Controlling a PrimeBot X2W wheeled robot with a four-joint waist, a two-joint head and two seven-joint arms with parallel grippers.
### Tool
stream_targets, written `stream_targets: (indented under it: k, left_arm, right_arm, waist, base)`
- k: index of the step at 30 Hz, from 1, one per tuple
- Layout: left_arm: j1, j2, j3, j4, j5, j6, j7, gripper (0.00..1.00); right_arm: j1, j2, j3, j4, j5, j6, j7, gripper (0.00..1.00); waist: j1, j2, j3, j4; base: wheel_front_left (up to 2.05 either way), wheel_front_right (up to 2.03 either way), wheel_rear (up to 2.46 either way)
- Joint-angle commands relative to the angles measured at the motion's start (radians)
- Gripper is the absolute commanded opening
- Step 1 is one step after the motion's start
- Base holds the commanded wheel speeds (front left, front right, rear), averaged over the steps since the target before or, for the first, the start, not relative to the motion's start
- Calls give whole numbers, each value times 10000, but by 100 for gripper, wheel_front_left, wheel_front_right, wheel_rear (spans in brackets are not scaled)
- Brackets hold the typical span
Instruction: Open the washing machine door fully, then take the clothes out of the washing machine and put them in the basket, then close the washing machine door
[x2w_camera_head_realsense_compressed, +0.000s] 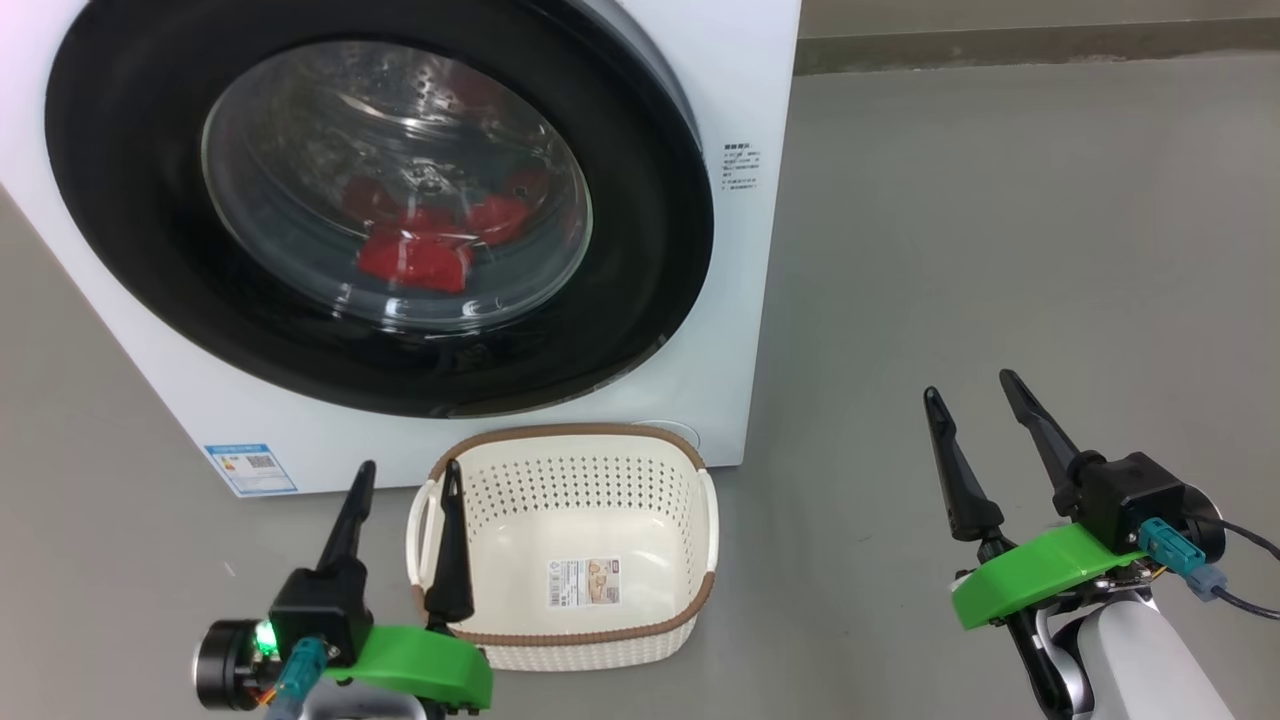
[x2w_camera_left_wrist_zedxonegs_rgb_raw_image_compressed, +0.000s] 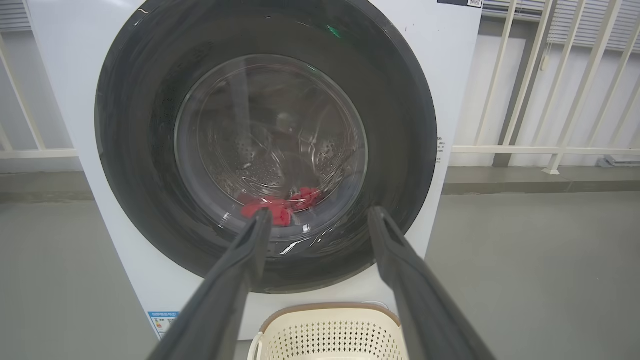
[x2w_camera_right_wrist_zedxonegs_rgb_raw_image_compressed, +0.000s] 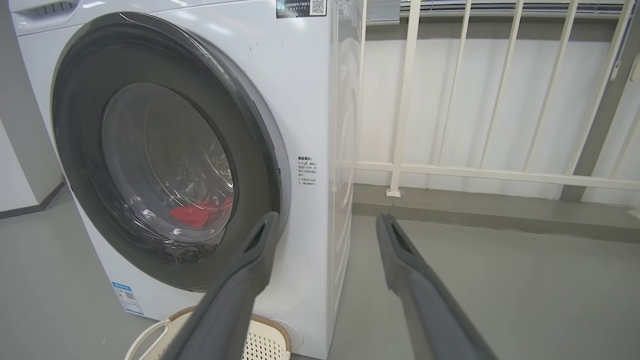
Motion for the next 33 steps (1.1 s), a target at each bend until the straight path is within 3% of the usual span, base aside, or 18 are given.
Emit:
stream_targets:
  k: [1, 12, 13, 16, 17, 24, 30, 33]
  left_arm:
    - [-437, 154, 271, -189, -76, -29, -122, 100]
    - [-463, 154, 181, -171, -38, -200, -122, 100]
    - [-472, 154, 162, -194, -13, -208, -122, 100]
    - [-504, 154, 111, -292, 26, -223, -122, 100]
    - [-525, 154, 101, -337, 26, -235, -122, 100]
    - [-770, 154, 104, -812, 53, -317, -122, 100]
    - [-1020, 154, 26, -1331, 20, -314, -122, 100]
    - [-1150, 154, -16, -1554, 23, -318, -122, 100]
  right_arm:
    - [-469, -66, 213, -233, 1, 6, -93, 100]
    - [-472, -66, 85, -301, 45, 6, -93, 100]
    - [-487, -66, 69, -310, 41, 6, -93, 84]
    - [-559, -66, 10, -274, 20, 6, -93, 15]
    - [-608, -66, -18, -258, 26, 6, -93, 0]
    - [-1261, -66, 103, 34, 914, 6, -93, 0]
    - [-2178, -66, 140, 394, 2646, 6, -93, 0]
    - [-2645, -66, 284, 631, 4163, 6, -93, 0]
  waist:
    - [0, 0, -11, 12]
    - [0, 0, 101, 106]
    - [0, 0, 146, 128]
    - [0, 0, 268, 197]
    - [0, 0, 336, 223]
    - [0, 0, 958, 401]
    - [0, 0, 1603, 547]
    - [0, 0, 1889, 614]
  base:
    - [0, 0, 0]
    - [0, 0, 0]
    - [0, 0, 0]
    - [0, 0, 0]
    - [0, 0, 0]
    - [0, 0, 0]
    - [0, 0, 0]
    - [0, 0, 0]
